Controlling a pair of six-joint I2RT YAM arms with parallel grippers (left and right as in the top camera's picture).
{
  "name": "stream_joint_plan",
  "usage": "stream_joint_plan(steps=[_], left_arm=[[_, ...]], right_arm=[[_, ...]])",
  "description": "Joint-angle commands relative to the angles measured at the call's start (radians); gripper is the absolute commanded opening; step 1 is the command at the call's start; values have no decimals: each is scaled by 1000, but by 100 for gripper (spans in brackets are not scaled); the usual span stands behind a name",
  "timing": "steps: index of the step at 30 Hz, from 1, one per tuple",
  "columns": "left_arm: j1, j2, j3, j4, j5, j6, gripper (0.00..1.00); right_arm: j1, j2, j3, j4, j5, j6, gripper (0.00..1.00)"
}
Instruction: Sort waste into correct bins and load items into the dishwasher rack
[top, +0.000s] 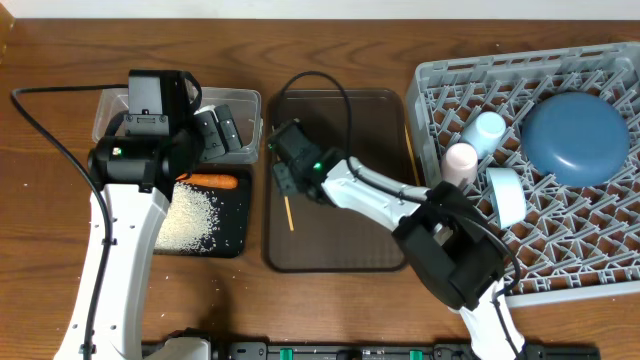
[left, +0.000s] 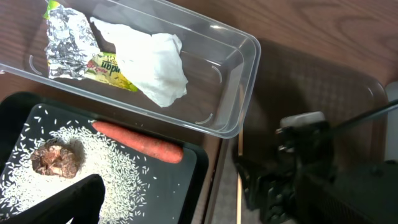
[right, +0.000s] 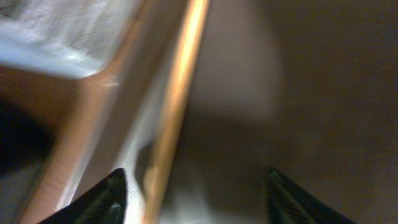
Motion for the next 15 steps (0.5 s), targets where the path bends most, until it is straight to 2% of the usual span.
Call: stream_joint_plan(steps=[1, 5, 10, 15], left_arm=[[5, 3, 10, -3, -1, 10, 98], [5, 3, 10, -3, -1, 10, 98], [5, 3, 10, -3, -1, 10, 98], [5, 3, 10, -3, -1, 10, 98]], right_arm=[[23, 18, -2, -4, 63, 21, 55], [36, 19, -2, -35, 146, 51, 52], [26, 19, -1, -130, 259, 51, 59], [-19, 19, 8, -170, 180, 55, 59]])
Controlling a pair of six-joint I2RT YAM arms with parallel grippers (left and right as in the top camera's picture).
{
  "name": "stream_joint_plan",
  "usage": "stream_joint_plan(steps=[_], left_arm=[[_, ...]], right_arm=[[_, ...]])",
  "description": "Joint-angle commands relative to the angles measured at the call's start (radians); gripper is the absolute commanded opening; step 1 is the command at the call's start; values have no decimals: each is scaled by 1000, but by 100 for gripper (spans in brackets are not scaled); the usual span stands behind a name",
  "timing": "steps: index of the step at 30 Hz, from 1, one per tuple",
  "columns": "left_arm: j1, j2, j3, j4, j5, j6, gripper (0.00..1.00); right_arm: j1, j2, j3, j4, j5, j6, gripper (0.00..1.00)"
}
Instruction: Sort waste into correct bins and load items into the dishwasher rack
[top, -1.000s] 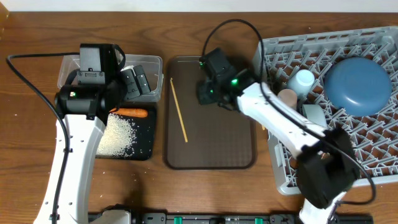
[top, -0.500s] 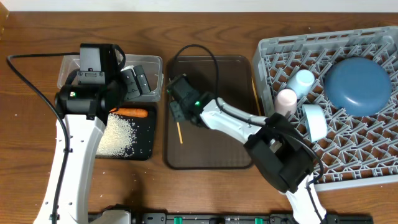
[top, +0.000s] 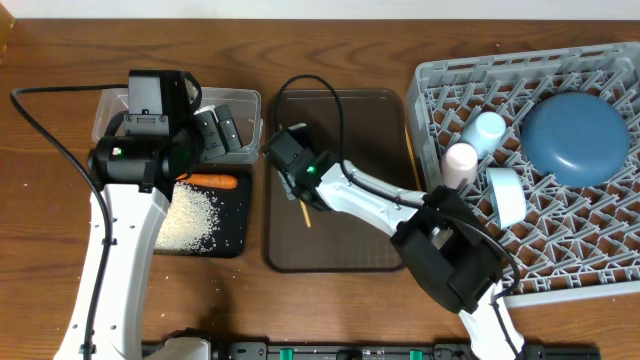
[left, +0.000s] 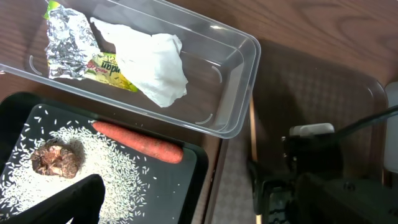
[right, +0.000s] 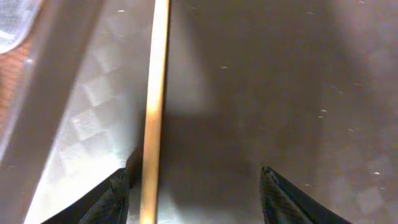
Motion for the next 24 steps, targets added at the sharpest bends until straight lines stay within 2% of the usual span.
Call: stream_joint_plan(steps=[1, 6, 10, 19, 24], left_arm=[[5, 3, 10, -2, -1, 10, 98], [5, 3, 10, -2, -1, 10, 98], [5, 3, 10, -2, -1, 10, 98], [5, 3, 10, -2, -1, 10, 98], [5, 3, 10, -2, -1, 10, 98]], right_arm=[[-43, 19, -13, -26, -34, 10, 58], [-76, 19, 16, -104, -166, 10, 54], [-105, 19, 64, -196, -182, 8, 54], [-171, 19, 142, -352, -180, -97, 56], [-190, 19, 143, -357, -227, -180, 57]])
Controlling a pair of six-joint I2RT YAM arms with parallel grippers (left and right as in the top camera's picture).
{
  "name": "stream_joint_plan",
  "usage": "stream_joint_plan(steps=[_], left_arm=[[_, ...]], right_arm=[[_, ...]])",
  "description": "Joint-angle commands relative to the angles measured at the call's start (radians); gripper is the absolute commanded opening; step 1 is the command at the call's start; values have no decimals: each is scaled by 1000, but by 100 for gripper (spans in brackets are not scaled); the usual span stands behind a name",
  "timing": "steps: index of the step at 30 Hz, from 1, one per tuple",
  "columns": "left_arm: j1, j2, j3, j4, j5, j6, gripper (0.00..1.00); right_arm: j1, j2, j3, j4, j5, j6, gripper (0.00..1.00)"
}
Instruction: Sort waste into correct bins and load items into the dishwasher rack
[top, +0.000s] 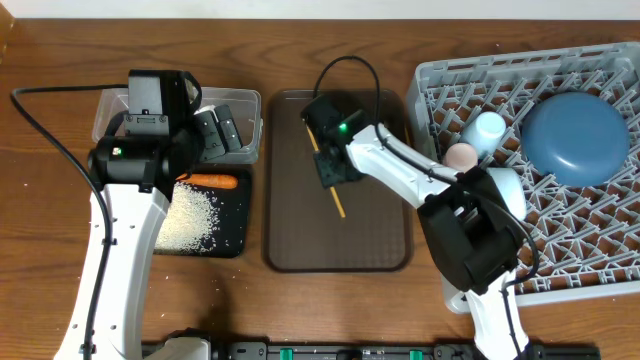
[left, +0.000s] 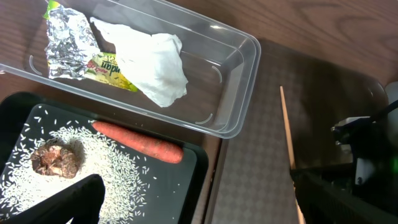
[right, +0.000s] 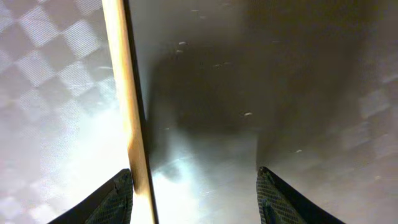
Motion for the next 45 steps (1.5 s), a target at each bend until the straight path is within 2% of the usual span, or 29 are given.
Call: stream_joint_plan(steps=[1, 3, 4, 6, 10, 14, 19, 21, 24, 27, 29, 31, 32, 33, 42, 45], left_arm=[[5, 3, 10, -2, -1, 10, 98], [5, 3, 10, -2, -1, 10, 98], [5, 3, 10, -2, -1, 10, 98], [5, 3, 10, -2, -2, 10, 98], [5, 3, 10, -2, -1, 10, 98], [5, 3, 10, -2, -1, 10, 98], [5, 3, 10, -2, -1, 10, 98], [5, 3, 10, -2, -1, 10, 98], [5, 3, 10, -2, -1, 10, 98], [5, 3, 10, -2, -1, 10, 98], [5, 3, 10, -2, -1, 10, 98], [5, 3, 10, -2, -1, 10, 98], [5, 3, 10, -2, -1, 10, 98], [5, 3, 10, -2, -1, 10, 98], [5, 3, 10, -2, -1, 10, 98], [5, 3, 10, -2, -1, 10, 98]], right_arm=[[-10, 14, 26, 0, -53, -107, 57], [-6, 14, 26, 0, -59, -137, 67], [-2, 14, 26, 8, -59, -142, 84], [3, 13, 26, 27, -69, -142, 99], [11, 12, 26, 60, -88, -145, 99], [11, 12, 26, 68, -91, -241, 99], [3, 26, 24, 61, -88, -190, 99], [-1, 51, 24, 58, -90, -117, 93], [-5, 90, 24, 51, -99, -84, 83], [-21, 102, 28, 35, -100, -77, 67], [-29, 102, 35, 19, -100, -70, 47], [-34, 102, 35, 17, -103, -64, 14], [-35, 102, 35, 18, -103, -62, 4], [-35, 102, 35, 19, -104, -62, 1], [-33, 101, 51, 16, -113, -66, 1], [-35, 86, 100, -42, -120, -84, 1]])
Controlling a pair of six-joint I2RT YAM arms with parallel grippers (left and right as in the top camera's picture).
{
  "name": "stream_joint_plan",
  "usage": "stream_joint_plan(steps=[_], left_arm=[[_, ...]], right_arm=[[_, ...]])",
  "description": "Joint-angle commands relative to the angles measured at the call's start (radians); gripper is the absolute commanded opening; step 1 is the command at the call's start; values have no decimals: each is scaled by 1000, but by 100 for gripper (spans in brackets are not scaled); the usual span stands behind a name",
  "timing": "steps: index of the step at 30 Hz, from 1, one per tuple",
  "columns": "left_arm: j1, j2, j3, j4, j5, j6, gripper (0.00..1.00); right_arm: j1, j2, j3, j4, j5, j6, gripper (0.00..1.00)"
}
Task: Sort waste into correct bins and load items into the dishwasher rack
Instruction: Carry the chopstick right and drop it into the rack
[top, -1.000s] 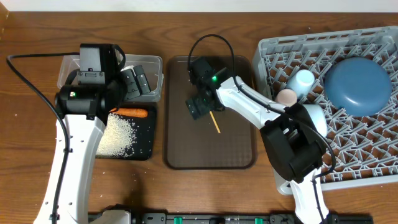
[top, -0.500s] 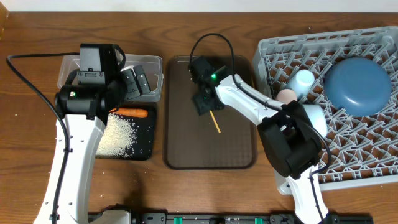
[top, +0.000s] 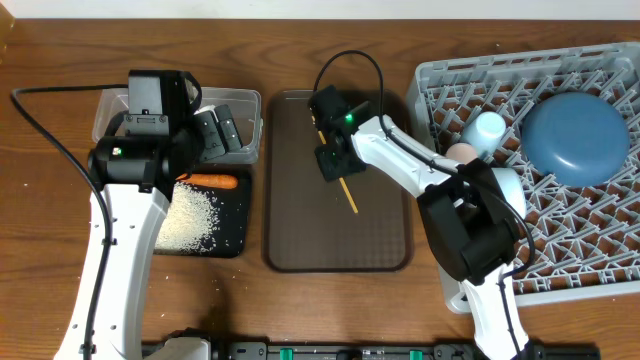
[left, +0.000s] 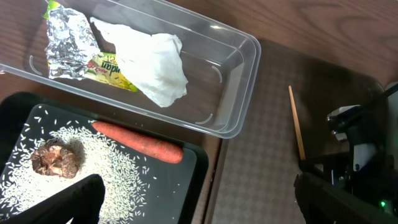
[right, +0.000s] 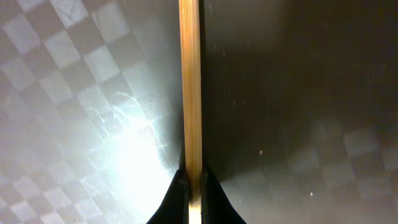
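A wooden chopstick (top: 348, 195) lies slanted on the brown serving tray (top: 300, 240). My right gripper (top: 332, 160) is shut on it near its upper half. In the right wrist view the stick (right: 190, 93) runs straight up from between the pinched fingertips (right: 180, 193). My left gripper (top: 218, 132) hangs open over the clear waste bin (left: 236, 74), nothing between its fingers. The bin holds foil, a wrapper and a tissue (left: 155, 62). The grey dishwasher rack (top: 560, 250) stands at the right.
A black tray (top: 235, 225) below the bin carries rice, a carrot (left: 140, 142) and a brown lump (left: 57, 157). In the rack sit a blue bowl (top: 575, 135), a pale blue cup (top: 488, 128), a pink cup (top: 458, 155) and a white cup (top: 505, 190).
My right gripper, then open astride the chopstick, is now shut on it. Stick and gripper sit slightly further right on the tray. The left arm has not moved.
My right gripper stood open over the chopstick at the tray's left rim, and still did half a second later. Then stick and open gripper were at the tray's upper middle. Now the gripper is shut on the stick. The left arm stayed over the bin.
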Motion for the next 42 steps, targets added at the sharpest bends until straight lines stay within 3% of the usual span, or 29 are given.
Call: stream_joint_plan(steps=[1, 18, 25, 42], left_arm=[[5, 3, 10, -2, -1, 10, 98], [5, 3, 10, -2, -1, 10, 98], [5, 3, 10, -2, -1, 10, 98], [5, 3, 10, -2, -1, 10, 98]], right_arm=[[-5, 24, 53, -55, -14, -17, 1], [-8, -57, 108, -169, -14, -24, 1], [-60, -182, 108, -234, -14, -34, 1], [-413, -412, 108, -468, -14, -219, 1]])
